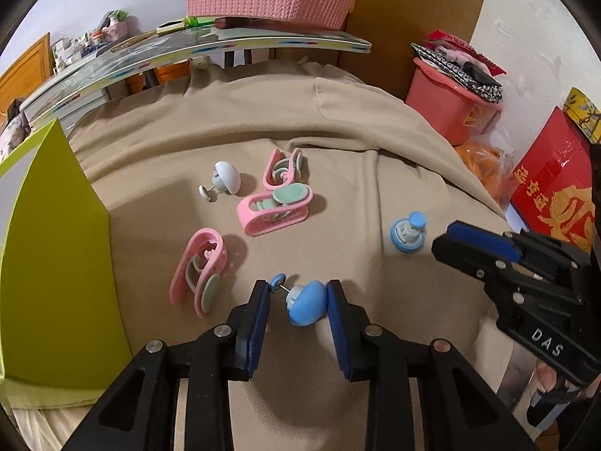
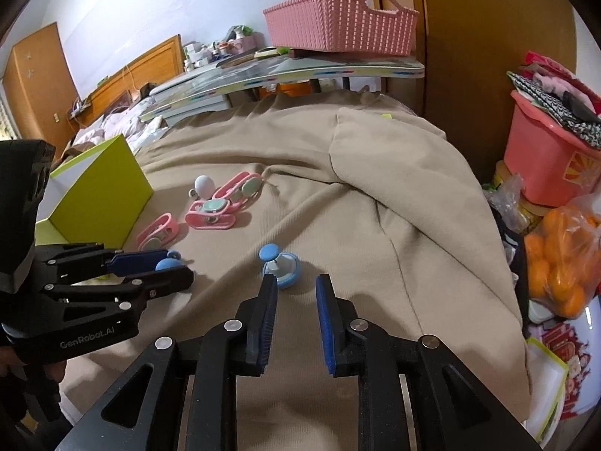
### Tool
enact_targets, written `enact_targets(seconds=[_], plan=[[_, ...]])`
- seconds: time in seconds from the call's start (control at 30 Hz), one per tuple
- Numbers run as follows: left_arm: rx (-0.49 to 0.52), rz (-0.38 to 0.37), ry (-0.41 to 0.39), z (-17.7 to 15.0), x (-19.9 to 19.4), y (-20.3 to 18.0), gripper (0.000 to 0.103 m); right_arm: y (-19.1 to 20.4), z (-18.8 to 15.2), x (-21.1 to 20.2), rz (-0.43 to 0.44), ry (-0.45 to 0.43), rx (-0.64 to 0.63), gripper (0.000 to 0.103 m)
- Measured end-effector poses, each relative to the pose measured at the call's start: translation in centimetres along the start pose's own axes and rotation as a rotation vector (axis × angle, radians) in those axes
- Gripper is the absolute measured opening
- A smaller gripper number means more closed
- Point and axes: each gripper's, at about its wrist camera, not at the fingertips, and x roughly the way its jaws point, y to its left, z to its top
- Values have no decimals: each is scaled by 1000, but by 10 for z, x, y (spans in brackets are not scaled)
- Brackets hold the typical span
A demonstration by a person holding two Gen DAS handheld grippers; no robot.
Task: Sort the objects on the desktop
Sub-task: 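Close the left tool on the blue ball knob while the right tool lifts its knob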
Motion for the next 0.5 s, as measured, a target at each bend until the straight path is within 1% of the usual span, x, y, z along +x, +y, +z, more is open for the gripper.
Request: enact_targets(seconds=[0.03, 0.1, 0.3, 0.33, 0.5], plan=[[0, 0, -2, -1, -1, 0, 32, 0, 1, 1, -1, 0, -5, 28], [-3, -4, -12, -2, -5, 0, 33, 1, 2, 3, -1, 0, -18, 30], [-11, -15, -38, -4, -14, 1, 42, 9, 8, 16, -1, 13, -81, 31], [-15, -15, -37, -4, -14, 1, 45, 9, 9, 18, 1, 18, -83, 31], [-50, -1, -9, -3, -7, 5, 45, 12, 14, 26, -22, 28, -113, 31]])
